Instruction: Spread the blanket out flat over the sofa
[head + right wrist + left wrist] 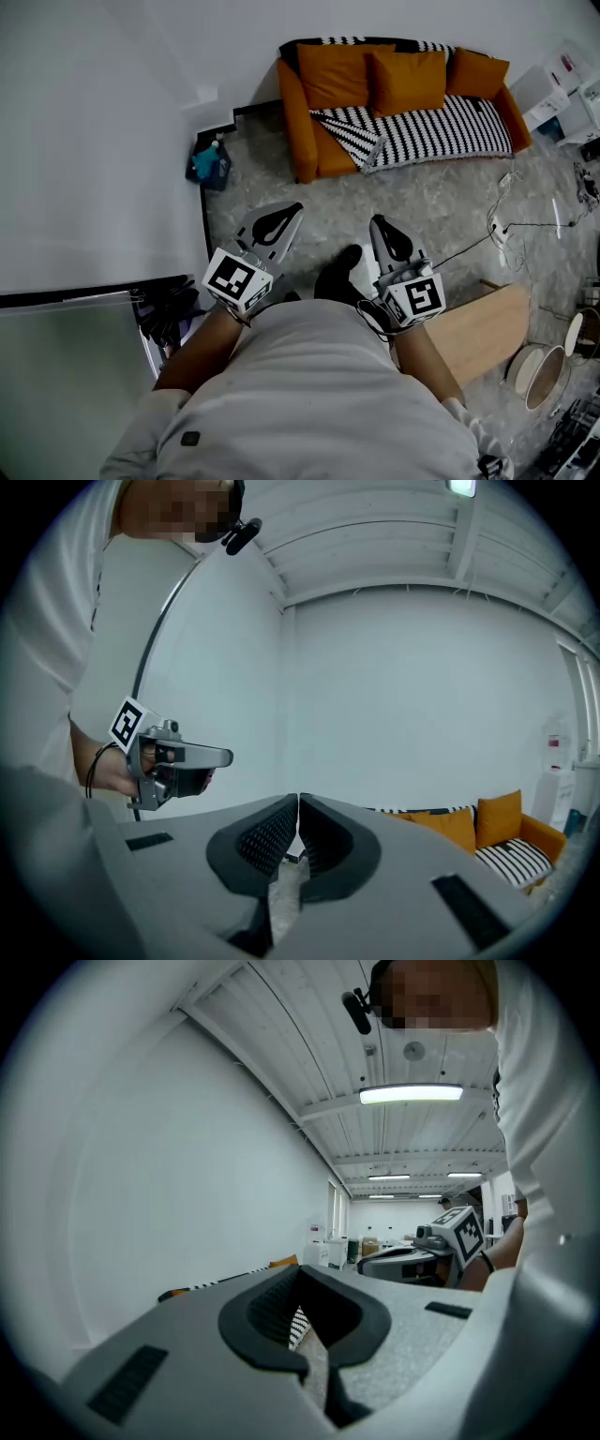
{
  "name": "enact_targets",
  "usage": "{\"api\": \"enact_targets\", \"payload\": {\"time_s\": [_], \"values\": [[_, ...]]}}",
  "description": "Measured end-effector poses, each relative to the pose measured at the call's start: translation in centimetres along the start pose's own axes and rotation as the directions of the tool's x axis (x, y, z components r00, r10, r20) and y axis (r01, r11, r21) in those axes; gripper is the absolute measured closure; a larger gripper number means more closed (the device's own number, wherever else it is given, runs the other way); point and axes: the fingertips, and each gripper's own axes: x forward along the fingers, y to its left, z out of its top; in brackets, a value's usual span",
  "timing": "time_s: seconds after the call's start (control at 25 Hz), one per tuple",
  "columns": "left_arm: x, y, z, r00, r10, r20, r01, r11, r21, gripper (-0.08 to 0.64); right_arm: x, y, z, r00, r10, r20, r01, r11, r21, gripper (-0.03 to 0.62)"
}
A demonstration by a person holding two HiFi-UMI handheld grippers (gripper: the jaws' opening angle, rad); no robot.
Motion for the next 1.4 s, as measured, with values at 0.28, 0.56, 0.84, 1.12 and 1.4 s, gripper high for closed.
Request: {"api": "enact_targets", "payload": {"time_s": [0.28, 0.56, 0.84, 1.12, 1.4], "values": [[10.7, 1.2, -1.8, 0.997, -0.033, -0.077, 0.033, 0.999, -0.002, 0.551, 2.1, -11.3, -2.9, 0.999, -0.028, -0.029, 0.03, 0.997, 0.067, 0.563], [22.9, 0.9, -2.1, 0.987, -0.085, -0.135, 0.087, 0.996, 0.015, 0.551, 2.8, -23.4, -4.6, 0.998, -0.043, -0.041, 0.047, 0.993, 0.105, 0.561], [30.1, 1.3, -3.6, 0.973, -0.129, -0.192, 0.129, 0.992, -0.015, 0.551, 4.0, -31.9, -6.9, 0.995, -0.064, -0.08, 0.073, 0.99, 0.124, 0.561], [34.9, 6.5, -5.7, 0.969, -0.136, -0.204, 0.13, 0.991, -0.043, 0.551, 9.3, -36.1, -10.6, 0.986, -0.061, -0.156, 0.085, 0.985, 0.15, 0.556], [40.2, 13.6, -9.9, 0.96, -0.156, -0.232, 0.141, 0.987, -0.078, 0.551, 16.9, -40.5, -17.0, 0.96, -0.047, -0.275, 0.099, 0.979, 0.181, 0.488]]}}
